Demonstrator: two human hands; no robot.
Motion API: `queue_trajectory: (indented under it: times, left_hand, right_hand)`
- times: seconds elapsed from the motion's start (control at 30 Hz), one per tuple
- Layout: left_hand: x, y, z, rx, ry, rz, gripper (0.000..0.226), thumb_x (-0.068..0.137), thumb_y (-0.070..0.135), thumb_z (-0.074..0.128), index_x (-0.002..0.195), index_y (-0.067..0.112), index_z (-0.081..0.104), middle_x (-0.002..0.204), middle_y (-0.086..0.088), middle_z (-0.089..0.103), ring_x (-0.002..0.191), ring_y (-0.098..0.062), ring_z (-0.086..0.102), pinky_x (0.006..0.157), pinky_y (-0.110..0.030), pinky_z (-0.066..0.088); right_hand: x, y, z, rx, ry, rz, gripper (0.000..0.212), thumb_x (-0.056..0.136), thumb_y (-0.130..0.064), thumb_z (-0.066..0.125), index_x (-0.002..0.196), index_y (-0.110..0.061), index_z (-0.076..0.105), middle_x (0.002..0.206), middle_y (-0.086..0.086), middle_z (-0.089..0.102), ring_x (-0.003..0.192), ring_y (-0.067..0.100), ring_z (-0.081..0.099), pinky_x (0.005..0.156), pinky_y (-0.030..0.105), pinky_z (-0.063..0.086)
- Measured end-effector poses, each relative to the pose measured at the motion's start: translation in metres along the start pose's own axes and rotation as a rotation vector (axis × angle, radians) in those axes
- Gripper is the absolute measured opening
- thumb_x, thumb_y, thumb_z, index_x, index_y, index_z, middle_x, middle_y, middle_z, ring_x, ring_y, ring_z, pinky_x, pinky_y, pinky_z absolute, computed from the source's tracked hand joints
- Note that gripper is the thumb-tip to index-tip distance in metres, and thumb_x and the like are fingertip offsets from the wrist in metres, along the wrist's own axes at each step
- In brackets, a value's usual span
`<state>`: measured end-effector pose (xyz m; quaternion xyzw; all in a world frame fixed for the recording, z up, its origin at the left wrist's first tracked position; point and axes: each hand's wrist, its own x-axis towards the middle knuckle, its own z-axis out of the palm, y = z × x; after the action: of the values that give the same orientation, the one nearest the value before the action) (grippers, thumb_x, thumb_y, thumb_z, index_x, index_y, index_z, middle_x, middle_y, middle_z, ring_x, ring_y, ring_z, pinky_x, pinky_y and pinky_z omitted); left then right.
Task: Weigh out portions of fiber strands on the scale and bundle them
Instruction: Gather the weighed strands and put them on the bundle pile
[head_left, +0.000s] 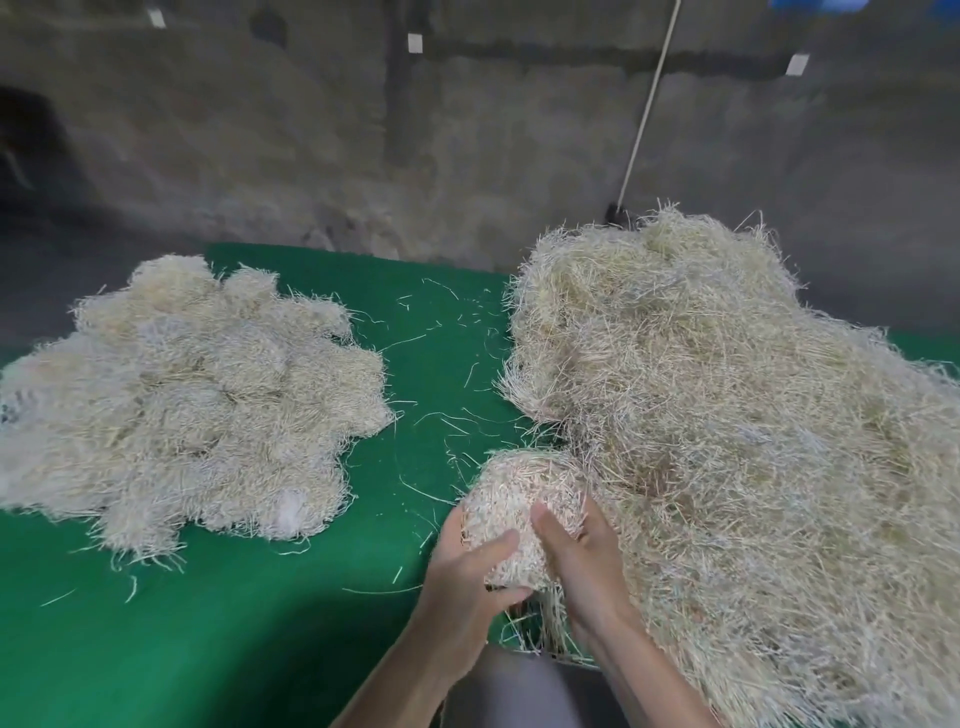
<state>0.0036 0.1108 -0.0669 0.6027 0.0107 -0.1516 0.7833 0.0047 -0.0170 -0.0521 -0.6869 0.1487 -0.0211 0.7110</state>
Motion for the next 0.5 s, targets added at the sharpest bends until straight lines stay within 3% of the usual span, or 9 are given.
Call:
queue_trajectory:
  times: [0.07,0.13,0.23,0.3,0.37,0.43,0.5]
  left_hand:
    - [0.013,0.005,-0.014,-0.045,0.121,0.003,0.090,0.078,0.024,0.074,0.149,0.017,0.019,0.153,-0.002,0.020,0.102,0.000,0.050,0.080,-0.031,0.052]
    - [0.031,0.018,-0.034,-0.026,0.199,0.040,0.078,0.087,0.017,0.064,0.150,0.010,0.018,0.154,-0.002,0.019,0.098,0.002,0.051,0.074,-0.019,0.054]
    - [0.059,0.034,-0.066,-0.032,0.297,0.053,0.085,0.086,0.020,0.066,0.150,0.015,0.010,0.153,-0.010,0.021,0.125,-0.022,0.044,0.097,-0.036,0.046]
    - [0.078,0.042,-0.081,-0.027,0.359,0.012,0.091,0.083,0.025,0.069,0.150,0.013,0.009,0.153,-0.011,0.021,0.127,-0.029,0.041,0.107,-0.044,0.037]
    - [0.099,0.040,-0.099,-0.032,0.399,-0.034,0.092,0.082,0.028,0.070,0.150,0.010,0.010,0.153,-0.013,0.021,0.126,-0.032,0.043,0.110,-0.049,0.032]
    - [0.119,0.036,-0.116,-0.008,0.439,-0.052,0.091,0.083,0.029,0.070,0.149,0.008,0.013,0.153,-0.013,0.022,0.127,-0.033,0.042,0.109,-0.048,0.033]
    - [0.138,0.034,-0.134,0.022,0.510,-0.053,0.088,0.084,0.025,0.070,0.148,0.005,0.014,0.153,-0.015,0.022,0.130,-0.033,0.039,0.110,-0.048,0.033]
  right_hand:
    - [0.007,0.000,0.017,-0.051,-0.075,-0.025,0.098,0.074,-0.054,0.069,0.149,-0.031,0.011,0.154,0.004,0.023,0.139,0.023,0.028,0.111,0.049,0.029]
    - [0.015,-0.002,0.029,-0.082,-0.132,-0.060,0.100,0.062,-0.064,0.071,0.145,-0.039,0.021,0.141,-0.001,0.039,0.127,0.020,0.043,0.103,0.042,0.039]
    - [0.033,0.008,0.039,-0.122,-0.187,-0.051,0.082,0.065,-0.050,0.071,0.136,-0.036,0.033,0.125,-0.012,0.047,0.111,0.005,0.051,0.089,0.027,0.044]
    - [0.048,0.023,0.046,-0.239,-0.184,-0.015,0.053,0.080,-0.033,0.068,0.127,-0.022,0.047,0.114,-0.001,0.057,0.102,0.012,0.056,0.089,0.030,0.047]
    - [0.061,0.033,0.056,-0.368,-0.116,-0.066,0.031,0.086,-0.014,0.061,0.116,-0.019,0.054,0.102,0.005,0.061,0.091,0.018,0.060,0.080,0.028,0.049]
    - [0.074,0.036,0.066,-0.402,-0.041,-0.220,0.035,0.087,-0.004,0.057,0.110,-0.030,0.052,0.110,0.001,0.057,0.083,0.015,0.059,0.068,0.022,0.047]
    - [0.085,0.044,0.072,-0.479,-0.027,-0.360,0.049,0.086,0.001,0.056,0.114,-0.037,0.046,0.131,-0.008,0.045,0.098,0.012,0.057,0.075,0.019,0.049]
